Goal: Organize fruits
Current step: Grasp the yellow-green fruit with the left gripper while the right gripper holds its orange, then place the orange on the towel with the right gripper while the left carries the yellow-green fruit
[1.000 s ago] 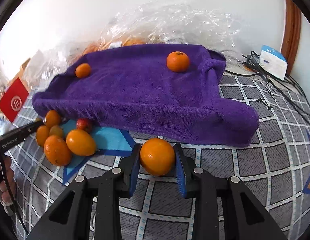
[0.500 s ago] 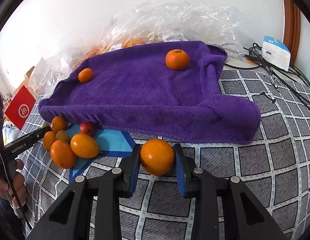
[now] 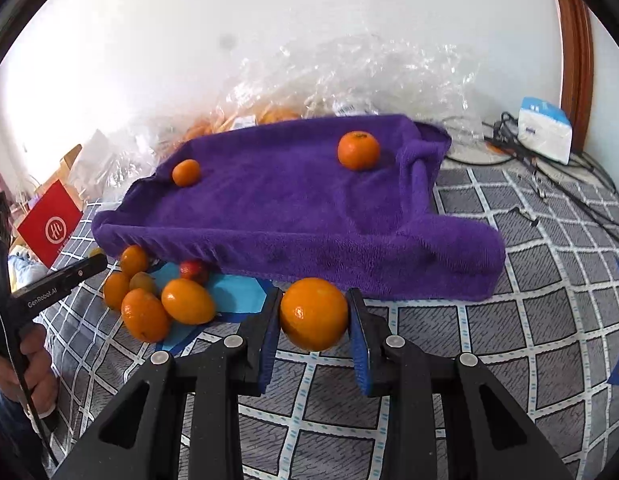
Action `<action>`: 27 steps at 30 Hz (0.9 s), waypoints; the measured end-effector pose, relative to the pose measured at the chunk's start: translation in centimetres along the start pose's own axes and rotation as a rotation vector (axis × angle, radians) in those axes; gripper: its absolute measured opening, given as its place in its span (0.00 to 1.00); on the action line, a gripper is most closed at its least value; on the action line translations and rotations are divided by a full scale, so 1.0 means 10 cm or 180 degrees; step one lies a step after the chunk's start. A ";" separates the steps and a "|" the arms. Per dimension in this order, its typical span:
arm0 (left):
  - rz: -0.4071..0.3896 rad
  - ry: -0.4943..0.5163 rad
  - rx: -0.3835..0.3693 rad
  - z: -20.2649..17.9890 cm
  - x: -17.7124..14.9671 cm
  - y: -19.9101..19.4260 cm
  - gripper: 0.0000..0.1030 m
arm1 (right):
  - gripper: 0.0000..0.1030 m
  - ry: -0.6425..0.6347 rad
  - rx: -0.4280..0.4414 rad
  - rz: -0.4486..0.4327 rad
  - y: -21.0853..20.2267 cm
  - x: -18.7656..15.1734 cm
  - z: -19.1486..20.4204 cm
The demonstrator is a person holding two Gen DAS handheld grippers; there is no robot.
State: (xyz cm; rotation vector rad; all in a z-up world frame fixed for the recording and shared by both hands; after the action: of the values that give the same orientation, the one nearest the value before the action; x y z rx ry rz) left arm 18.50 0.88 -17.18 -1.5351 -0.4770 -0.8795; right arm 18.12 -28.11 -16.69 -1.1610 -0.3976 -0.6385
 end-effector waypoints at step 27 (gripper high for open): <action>-0.0804 -0.0064 0.0303 0.11 1.33 -0.36 0.22 | 0.31 0.0115 -0.0207 -0.0522 -0.10 1.29 0.32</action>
State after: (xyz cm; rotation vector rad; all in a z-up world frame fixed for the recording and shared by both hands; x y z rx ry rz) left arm 24.47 0.01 -4.71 -1.4170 -0.7288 -1.0207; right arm 27.37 -28.67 -7.07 -1.1847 -0.4473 -0.8192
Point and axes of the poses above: each gripper's, at about its wrist camera, not at the fingertips, and y roughly the way its jaws point, z to its left, x to its top, the point moved 3 cm from there along y, roughly the way its jaws point, and after that the axes turned 14 degrees about y, right-handed, at the moved point
